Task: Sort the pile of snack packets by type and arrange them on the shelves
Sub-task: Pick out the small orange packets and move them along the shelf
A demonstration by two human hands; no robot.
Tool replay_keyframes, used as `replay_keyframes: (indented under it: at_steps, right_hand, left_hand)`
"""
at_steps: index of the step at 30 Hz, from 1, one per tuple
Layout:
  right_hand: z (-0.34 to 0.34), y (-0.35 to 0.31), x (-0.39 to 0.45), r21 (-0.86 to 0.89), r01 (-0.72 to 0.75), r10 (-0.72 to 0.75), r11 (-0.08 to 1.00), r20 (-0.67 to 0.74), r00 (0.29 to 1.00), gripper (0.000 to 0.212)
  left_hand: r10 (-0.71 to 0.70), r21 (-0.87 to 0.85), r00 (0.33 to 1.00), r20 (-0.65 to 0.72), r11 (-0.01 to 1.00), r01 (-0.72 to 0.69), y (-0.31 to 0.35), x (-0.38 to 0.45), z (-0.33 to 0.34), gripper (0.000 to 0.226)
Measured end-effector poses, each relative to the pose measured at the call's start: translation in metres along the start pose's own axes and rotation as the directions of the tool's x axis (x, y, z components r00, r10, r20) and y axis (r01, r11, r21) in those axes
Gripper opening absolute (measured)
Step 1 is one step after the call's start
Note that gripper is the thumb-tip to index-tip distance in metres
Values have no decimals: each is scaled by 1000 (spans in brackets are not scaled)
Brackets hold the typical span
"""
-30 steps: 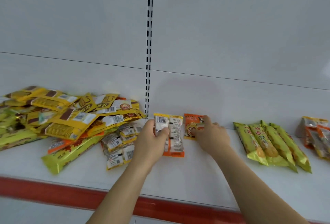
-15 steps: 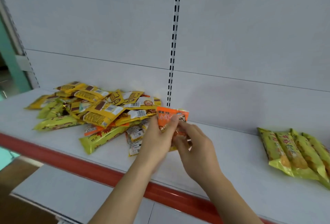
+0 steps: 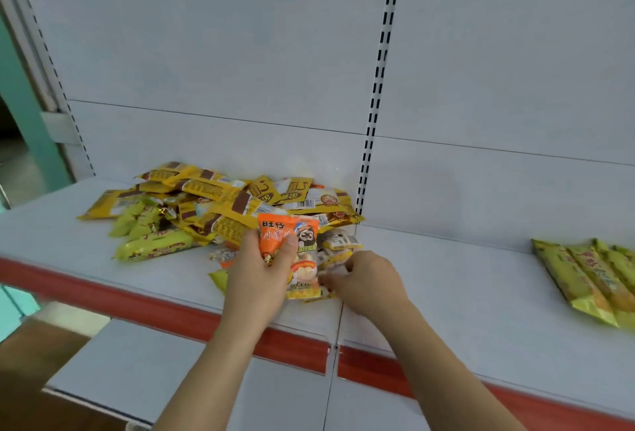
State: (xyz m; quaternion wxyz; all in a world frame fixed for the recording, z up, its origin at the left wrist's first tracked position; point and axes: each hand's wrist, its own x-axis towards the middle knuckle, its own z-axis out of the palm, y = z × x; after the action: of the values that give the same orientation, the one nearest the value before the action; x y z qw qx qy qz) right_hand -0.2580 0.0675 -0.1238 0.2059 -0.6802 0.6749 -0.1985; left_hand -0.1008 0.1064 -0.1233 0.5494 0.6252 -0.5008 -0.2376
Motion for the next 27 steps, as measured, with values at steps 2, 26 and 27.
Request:
replay_keyframes:
  at_steps: [2,26,27]
  right_hand:
    - [-7,-1,-3,22,-58,59,998,-9,998,38]
    - [0,-6,-29,234,138,-42,962,-372,927,27]
    - [2,-1,-18,25,143,-130,989,-290,948,39]
  left_hand:
    - [34,10,998,52,999,-34,-4,2,-5,18]
    - [98,-330,986,136,943,-48,8,23,-27,27]
    - [107,-319,988,110,945,-67,9,25,-31,30]
